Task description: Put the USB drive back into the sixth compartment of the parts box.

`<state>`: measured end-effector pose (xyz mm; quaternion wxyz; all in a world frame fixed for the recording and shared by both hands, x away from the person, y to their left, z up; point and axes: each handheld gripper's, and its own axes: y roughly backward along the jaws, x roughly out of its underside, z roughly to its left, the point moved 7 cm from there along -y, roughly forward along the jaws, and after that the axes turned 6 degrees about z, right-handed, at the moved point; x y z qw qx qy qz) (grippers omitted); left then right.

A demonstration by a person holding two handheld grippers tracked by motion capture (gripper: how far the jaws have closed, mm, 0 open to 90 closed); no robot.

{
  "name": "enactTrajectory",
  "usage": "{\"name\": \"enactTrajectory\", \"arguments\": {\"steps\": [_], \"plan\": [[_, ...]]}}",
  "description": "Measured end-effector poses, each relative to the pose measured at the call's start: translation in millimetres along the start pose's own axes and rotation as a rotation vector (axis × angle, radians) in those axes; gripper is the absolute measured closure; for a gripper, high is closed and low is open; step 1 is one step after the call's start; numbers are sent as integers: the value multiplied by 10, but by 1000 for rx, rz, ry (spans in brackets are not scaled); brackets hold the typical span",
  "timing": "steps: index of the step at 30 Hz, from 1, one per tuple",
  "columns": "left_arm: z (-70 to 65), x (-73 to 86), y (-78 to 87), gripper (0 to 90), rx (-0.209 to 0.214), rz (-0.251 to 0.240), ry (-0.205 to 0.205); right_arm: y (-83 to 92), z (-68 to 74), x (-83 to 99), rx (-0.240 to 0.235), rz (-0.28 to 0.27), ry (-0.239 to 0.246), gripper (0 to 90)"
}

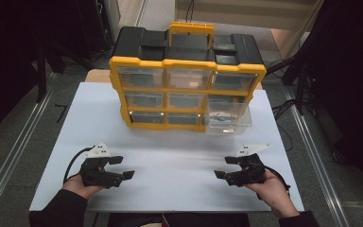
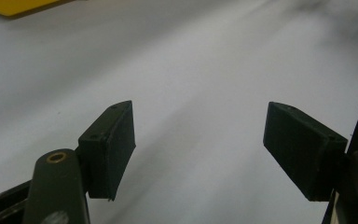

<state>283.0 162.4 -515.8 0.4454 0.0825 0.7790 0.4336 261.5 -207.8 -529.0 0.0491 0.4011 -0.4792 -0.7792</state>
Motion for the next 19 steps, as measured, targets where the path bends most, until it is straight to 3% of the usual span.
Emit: {"name": "enactTrajectory", "arguments": {"steps": [8, 19], "plan": [[-9, -2, -6, 260, 2, 1, -4, -22, -70, 53, -8, 2, -19, 261], [-11, -3, -6, 260, 6, 1, -6, -34, -47, 56, -10, 11, -8, 261]]}}
